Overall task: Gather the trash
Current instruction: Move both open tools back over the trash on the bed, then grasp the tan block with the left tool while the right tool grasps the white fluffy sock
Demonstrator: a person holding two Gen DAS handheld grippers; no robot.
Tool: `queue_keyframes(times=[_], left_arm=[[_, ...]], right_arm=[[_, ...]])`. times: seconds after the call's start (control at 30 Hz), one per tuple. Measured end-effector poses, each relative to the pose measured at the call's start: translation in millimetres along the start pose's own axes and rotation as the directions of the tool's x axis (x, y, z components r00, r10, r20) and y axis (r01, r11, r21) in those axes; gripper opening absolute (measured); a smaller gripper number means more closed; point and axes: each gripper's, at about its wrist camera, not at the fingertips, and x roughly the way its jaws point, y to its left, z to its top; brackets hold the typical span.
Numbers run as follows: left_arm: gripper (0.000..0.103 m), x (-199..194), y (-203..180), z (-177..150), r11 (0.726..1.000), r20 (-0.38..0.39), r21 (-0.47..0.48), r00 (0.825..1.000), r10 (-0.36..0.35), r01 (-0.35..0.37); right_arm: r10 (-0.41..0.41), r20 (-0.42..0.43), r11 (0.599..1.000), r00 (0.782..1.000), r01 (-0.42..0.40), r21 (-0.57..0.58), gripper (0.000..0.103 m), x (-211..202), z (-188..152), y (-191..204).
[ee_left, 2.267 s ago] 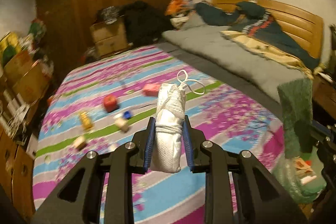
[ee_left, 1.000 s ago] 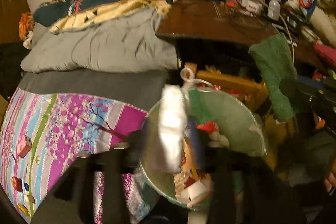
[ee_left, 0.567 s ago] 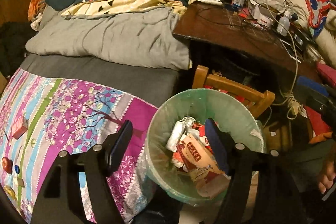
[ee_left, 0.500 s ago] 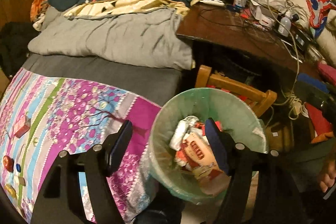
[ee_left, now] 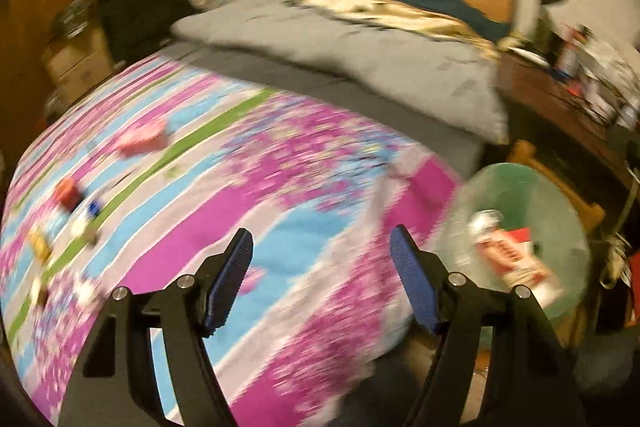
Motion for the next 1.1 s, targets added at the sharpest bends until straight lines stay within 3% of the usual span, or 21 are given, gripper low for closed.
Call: queue_keyframes(times=[0.13, 0.33, 0.47, 0.6, 0.73, 0.8, 1.0, 1.1], left_arm=[[0.068, -8, 67, -33, 0.989, -0.029, -0.129, 0.998, 0.064, -0.067], [0.068, -26, 172, -106, 0.928, -0.082, -0.298, 0.974, 0.209, -0.224], [0.068, -38, 238, -156, 0.879, -0.148, -0.357, 0.948, 0.282, -0.317], [0.068, -51, 305, -181, 0.844, -0.17, -0.382, 0.926, 0.336, -0.376], [0.069, -48, 367, -183, 0.852, -0.161, -0.381, 0.934, 0.32, -0.358], [0.07, -38, 401, -177, 0.862, -0.159, -0.379, 0.941, 0.298, -0.337], [0.079, -11, 437, -147, 0.866, -0.075, -0.416, 0.96, 0.27, -0.276], [0.083, 18, 443, -132, 0.891, -0.074, -0.355, 0.959, 0.273, -0.281]], right_arm=[[0.078, -0.054, 0.993, 0.995, -0.082, -0.087, 0.055, 30, -3, 62], [0.189, -0.171, 0.94, 0.967, -0.228, -0.254, 0.066, 81, -23, 175], [0.243, -0.27, 0.878, 0.932, -0.33, -0.348, 0.075, 119, -50, 246], [0.306, -0.369, 0.788, 0.878, -0.451, -0.42, 0.086, 161, -84, 318], [0.356, -0.446, 0.707, 0.821, -0.549, -0.447, 0.092, 200, -114, 388], [0.366, -0.464, 0.687, 0.807, -0.571, -0.45, 0.094, 223, -119, 415], [0.366, -0.494, 0.701, 0.788, -0.583, -0.411, 0.094, 287, -125, 471], [0.347, -0.523, 0.702, 0.779, -0.585, -0.407, 0.094, 314, -132, 490]])
